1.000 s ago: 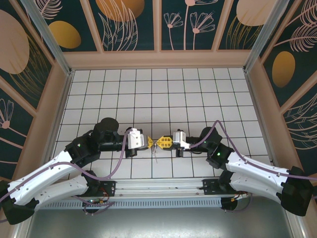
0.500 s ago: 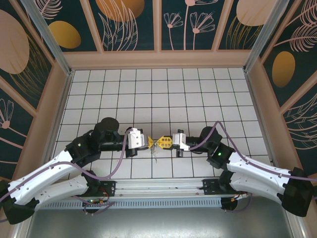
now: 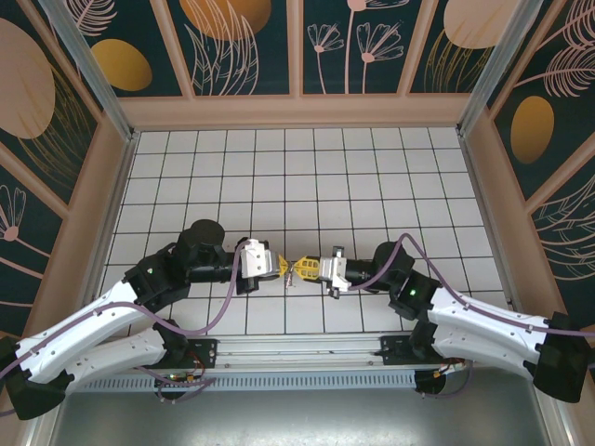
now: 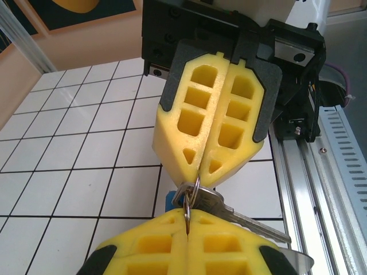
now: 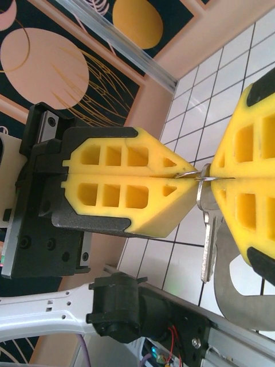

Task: Put the keys on the keyring

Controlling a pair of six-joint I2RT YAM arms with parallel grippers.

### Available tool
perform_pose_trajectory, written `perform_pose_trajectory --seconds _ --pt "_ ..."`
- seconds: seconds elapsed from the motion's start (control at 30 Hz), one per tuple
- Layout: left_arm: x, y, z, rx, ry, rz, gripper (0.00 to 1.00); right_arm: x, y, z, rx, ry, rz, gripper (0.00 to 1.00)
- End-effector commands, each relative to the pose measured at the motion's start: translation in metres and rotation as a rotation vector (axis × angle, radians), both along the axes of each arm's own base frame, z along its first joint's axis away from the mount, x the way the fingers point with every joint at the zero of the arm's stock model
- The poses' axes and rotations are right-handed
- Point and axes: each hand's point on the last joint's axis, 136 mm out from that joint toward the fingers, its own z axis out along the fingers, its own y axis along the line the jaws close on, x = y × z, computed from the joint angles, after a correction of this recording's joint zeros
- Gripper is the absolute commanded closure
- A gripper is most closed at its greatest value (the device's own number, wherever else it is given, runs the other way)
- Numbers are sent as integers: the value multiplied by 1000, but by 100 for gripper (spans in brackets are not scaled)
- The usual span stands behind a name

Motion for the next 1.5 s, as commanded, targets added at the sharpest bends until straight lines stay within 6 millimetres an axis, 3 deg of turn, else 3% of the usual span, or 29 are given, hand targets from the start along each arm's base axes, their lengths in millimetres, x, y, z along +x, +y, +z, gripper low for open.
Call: perform_pose_trajectory --seconds 0.0,0.93,1.37,1.47 --pt "-4 -6 29 -83 -36 -37 100 2 -3 6 22 -59 -38 100" --pt "-5 -8 33 -107 -30 -44 100 17 -7 -5 3 -151 -193 100" --pt "-4 0 45 -282 -39 21 100 -9 -24 12 77 -2 -134 73" --pt "-9 0 44 -326 -14 5 100 -16 -32 26 125 33 -130 70"
